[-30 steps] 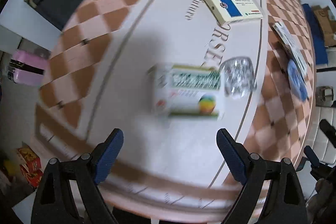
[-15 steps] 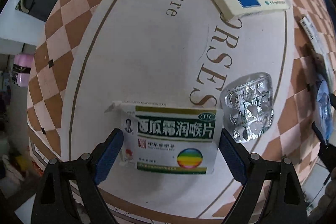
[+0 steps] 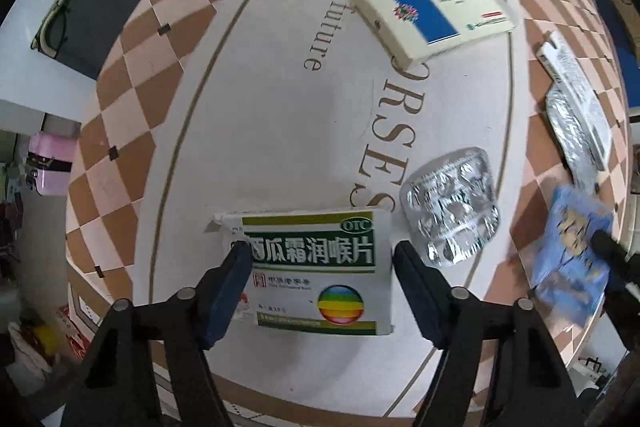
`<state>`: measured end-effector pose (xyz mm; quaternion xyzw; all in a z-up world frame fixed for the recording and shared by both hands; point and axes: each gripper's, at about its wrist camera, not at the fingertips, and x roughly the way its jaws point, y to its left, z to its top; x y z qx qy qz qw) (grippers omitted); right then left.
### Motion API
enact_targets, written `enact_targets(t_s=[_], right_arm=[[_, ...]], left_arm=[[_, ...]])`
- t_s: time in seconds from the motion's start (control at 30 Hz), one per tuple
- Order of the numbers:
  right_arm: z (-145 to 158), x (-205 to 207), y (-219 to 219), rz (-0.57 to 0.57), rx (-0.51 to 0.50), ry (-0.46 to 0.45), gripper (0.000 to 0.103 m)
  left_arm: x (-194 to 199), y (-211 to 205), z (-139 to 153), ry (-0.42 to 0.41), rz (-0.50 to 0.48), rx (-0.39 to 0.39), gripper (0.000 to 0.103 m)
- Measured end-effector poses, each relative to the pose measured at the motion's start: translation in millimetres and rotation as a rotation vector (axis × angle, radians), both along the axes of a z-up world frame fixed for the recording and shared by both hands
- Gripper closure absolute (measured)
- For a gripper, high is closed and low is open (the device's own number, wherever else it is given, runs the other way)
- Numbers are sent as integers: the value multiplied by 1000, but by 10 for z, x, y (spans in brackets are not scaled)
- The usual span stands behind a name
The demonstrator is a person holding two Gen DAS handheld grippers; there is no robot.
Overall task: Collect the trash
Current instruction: 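Grasp the white-green lozenge box with the left tool while the right tool grasps the blue cartoon wrapper, then carry the lozenge box and blue wrapper over the bin and open both tools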
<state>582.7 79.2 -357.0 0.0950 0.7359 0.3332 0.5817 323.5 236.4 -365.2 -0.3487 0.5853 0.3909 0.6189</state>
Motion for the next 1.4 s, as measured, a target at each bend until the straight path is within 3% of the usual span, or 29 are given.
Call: enact_targets(t_s=[0.2, 0.37, 0.43, 0.5, 0.7, 0.83, 0.93, 1.1, 1.4], right_arm=[[156, -291, -279, 32, 7, -42, 85], [178, -376, -430, 28, -7, -65, 85], [162, -375, -477, 24, -13, -70, 85], [148, -370, -497, 21, -16, -76, 85], [63, -385, -480, 37, -33, -66, 85], [27, -399, -407, 46, -42, -56, 85], [24, -395, -350, 54, -46, -54, 85], [36, -372, -301, 72, -50, -66, 85], [272, -528, -381, 117, -62, -184, 85]], left_arm=[[-226, -130, 142, -35, -1, 12, 36], [-365, -118, -41, -15, -8, -44, 35], [-405, -69, -129, -22, -3, -51, 19], [-405, 6, -182, -35, 6, -59, 10], [-332, 241, -253, -105, 23, -116, 5], [-129, 296, -471, -57, -40, -176, 1], [86, 156, -528, 33, -140, -104, 0], [79, 137, -427, -13, -94, -63, 7], [-82, -192, 289, -17, -114, 108, 7]])
